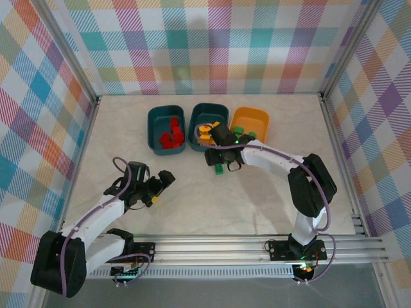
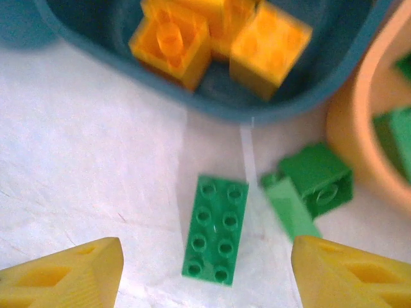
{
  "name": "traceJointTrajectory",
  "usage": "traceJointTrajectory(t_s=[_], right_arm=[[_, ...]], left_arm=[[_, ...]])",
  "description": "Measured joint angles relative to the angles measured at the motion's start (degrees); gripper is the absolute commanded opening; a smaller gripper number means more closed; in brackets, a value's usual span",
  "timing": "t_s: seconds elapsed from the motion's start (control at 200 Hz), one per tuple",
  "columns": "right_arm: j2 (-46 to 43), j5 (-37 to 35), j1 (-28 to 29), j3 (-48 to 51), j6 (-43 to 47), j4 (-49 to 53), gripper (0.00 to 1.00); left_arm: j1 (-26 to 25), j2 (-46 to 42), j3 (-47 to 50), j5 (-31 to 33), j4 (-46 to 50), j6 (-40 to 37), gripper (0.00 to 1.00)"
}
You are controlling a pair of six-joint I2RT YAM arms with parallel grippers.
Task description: Sort the legos into containers by color
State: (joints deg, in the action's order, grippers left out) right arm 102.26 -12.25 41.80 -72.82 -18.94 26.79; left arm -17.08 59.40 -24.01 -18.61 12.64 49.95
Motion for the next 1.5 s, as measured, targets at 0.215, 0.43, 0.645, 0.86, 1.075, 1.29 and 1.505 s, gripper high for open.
traceJointTrajectory(t_s=[0.215, 0.43, 0.645, 0.86, 1.075, 1.29, 1.505], right_arm=[[1.31, 1.86, 0.76, 2.64, -3.15, -0.7, 0.68], [7.41, 2.47, 1.81, 1.36, -4.39, -1.49, 0.57], [10.86, -0.81, 3.32, -2.64, -4.74, -0.42, 0.35], [10.86, -2.29, 5.11, -2.69, -4.61, -1.09, 0.27], [10.43, -2.54, 5.27, -2.62, -4.39, -1.49, 0.26], [4.61, -4.48, 5.27, -2.51, -3.63, -1.49, 0.26], [-0.13, -3.72, 3.13, -2.51, -2.6, -2.1, 0.26]], left_arm=[[-4.94, 7.21, -1.29, 1.4, -3.43, 0.68, 1.0], [-8.17, 9.6, -3.54, 5.57, -1.66, 1.09, 1.0], [-8.39, 11.17, -5.14, 5.86, -0.02, 1.05, 1.0], [-8.46, 12.33, -6.58, 5.81, 1.36, 0.87, 1.0], [-9.03, 14.21, -8.68, 5.44, 2.25, 0.76, 1.0], [-10.84, 15.13, -10.32, 2.58, -2.36, 0.55, 1.0], [-11.65, 15.43, -11.39, 2.58, -2.19, -0.31, 1.0]])
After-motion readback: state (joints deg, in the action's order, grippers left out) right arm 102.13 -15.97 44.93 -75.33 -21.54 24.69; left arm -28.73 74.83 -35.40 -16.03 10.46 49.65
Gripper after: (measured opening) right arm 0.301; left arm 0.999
